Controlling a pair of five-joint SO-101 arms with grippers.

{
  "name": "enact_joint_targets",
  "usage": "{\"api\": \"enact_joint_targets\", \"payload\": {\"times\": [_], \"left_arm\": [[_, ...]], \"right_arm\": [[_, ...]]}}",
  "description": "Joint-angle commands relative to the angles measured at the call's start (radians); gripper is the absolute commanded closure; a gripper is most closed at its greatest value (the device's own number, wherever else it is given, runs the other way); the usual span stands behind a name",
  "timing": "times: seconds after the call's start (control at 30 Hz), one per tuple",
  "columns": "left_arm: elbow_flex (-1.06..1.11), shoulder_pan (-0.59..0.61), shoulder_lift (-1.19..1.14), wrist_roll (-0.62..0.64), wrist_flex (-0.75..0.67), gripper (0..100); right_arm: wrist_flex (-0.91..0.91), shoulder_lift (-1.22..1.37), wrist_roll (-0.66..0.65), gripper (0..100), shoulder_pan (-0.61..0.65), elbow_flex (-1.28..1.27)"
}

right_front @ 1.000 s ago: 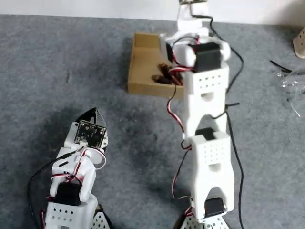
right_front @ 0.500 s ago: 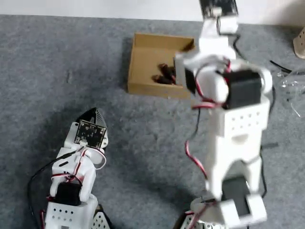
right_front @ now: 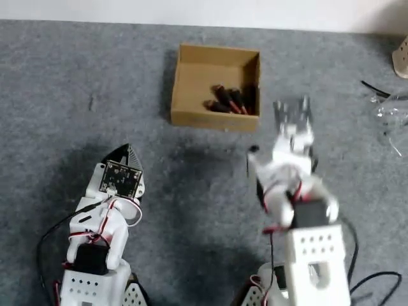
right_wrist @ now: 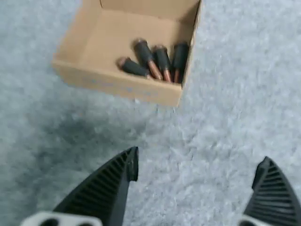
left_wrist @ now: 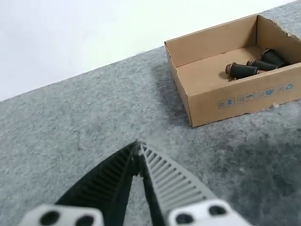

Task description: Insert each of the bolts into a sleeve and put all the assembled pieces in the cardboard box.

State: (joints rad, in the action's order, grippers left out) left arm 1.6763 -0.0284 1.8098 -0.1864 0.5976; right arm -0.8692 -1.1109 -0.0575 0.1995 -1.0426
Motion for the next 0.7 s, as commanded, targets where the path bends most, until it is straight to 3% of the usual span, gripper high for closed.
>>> {"api": "enact_joint_targets", "payload": {"times": [0.0,0.3,0.53,0.67], "left_arm": [[0.019,0.007,0.007,-0.006,0.006,99],[0.019,0.007,0.007,-0.006,0.005,99],[0.019,0.004,0.007,-0.006,0.008,99],[0.019,0.005,0.007,-0.006,0.084,99]], "right_arm": [[0.108,-0.226,-0.014,66.2,-0.016,-0.275],[0.101,-0.733,-0.012,66.2,-0.021,-0.664],[0.099,-0.654,-0.012,66.2,-0.148,-0.774],[-0.025,-0.607,-0.012,66.2,-0.200,-0.774]]}}
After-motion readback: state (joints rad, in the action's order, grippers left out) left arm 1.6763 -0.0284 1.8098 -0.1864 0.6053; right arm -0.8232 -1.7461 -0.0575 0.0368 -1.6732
